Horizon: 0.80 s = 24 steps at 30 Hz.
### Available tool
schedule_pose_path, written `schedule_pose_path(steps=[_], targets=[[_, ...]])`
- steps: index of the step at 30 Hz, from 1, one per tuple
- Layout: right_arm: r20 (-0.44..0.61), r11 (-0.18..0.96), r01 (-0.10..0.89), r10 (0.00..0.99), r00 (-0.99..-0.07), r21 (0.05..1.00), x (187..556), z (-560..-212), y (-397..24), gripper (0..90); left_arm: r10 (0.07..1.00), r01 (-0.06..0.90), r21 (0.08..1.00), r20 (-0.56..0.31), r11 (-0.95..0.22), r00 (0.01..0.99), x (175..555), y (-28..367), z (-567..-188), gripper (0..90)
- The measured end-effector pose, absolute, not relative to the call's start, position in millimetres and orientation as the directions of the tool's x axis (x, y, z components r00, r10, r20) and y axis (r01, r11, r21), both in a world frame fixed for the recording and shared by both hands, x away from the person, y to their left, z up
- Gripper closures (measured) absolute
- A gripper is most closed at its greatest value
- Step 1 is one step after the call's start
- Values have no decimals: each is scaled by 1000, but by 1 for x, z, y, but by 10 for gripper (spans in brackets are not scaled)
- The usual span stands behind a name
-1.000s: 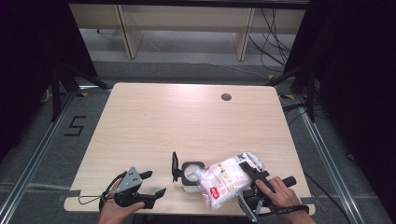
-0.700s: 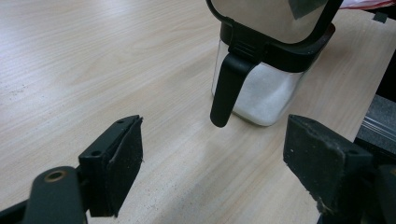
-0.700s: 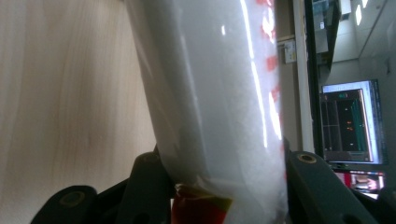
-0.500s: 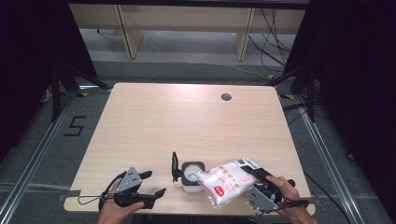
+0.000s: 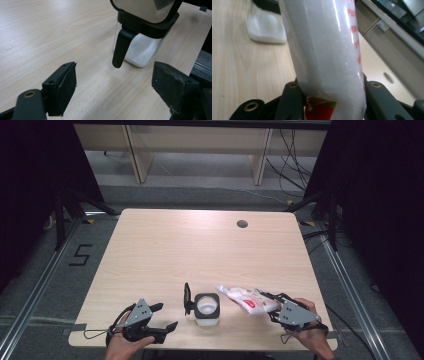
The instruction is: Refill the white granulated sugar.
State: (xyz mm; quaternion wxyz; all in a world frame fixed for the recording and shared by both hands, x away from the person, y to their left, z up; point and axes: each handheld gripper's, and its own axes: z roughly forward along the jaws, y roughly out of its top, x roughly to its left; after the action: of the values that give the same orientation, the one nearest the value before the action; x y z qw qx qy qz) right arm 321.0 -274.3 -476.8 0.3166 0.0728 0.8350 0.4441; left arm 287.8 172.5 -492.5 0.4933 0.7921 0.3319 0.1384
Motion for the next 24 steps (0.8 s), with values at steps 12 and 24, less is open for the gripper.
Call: schedule_pose_path(steps=[12,24], targets=[[-178,389,42,511,-841,920,345,-505,-294,664,659,374,874,-86,-310,747,288,174,-491,193],[-125,358,89,533,-837,930,350,-508,-300,659,657,373,874,-85,-312,749,289,175,-492,193]])
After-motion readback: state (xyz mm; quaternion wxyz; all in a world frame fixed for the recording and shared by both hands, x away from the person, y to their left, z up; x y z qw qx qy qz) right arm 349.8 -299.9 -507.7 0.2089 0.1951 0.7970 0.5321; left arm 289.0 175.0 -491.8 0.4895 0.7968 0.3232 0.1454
